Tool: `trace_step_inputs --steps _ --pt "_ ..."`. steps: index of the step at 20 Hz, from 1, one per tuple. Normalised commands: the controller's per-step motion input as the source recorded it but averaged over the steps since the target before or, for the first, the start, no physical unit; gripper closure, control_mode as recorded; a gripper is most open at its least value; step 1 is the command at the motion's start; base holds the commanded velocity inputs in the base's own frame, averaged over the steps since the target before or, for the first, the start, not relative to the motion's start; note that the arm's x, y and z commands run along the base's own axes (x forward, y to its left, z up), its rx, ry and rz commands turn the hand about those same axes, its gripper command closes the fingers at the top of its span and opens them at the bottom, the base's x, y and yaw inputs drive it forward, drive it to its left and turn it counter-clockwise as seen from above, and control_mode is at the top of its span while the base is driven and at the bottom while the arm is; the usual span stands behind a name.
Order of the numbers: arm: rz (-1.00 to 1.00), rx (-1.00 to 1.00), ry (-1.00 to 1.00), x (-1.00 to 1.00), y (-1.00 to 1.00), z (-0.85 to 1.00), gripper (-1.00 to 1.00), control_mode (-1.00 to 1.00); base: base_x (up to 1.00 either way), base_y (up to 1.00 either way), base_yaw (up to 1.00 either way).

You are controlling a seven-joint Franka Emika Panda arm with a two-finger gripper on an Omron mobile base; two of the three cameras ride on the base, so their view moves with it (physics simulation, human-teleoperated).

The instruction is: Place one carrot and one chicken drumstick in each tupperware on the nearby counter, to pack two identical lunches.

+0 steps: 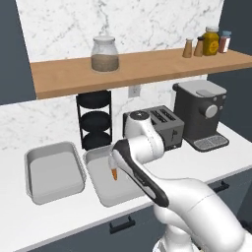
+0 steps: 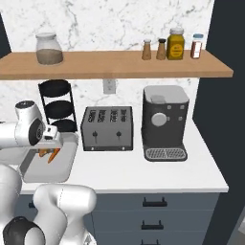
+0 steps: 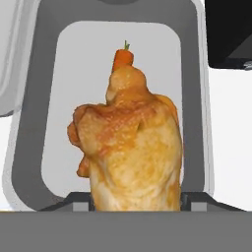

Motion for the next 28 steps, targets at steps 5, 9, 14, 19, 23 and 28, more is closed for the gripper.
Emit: trace_step_inputs --steps 5,9,14,19,23,28 --pt "-0.24 -0.19 -0.01 0.52 -0.05 -0.61 1.0 -1.0 0.0 0.0 0.0" --pt "-0.18 -0.07 -0.01 0.91 0.0 -0.33 1.0 -1.0 0.0 0.0 0.0" --pt "-0.21 -0.02 0.02 0.89 0.13 -0.06 -1.0 -1.0 0.0 0.0 0.0" --pt "-0.15 0.01 0.1 0.04 0.1 0.33 -1.0 -1.0 0.0 0.0 0.0" --pt "-0.14 0.07 0.08 -0.07 0.0 0.34 -1.0 -1.0 0.0 0.0 0.0" --pt "-0.09 0.2 -0.03 -0.87 -0.24 0.64 -1.0 -1.0 0.0 0.0 0.0"
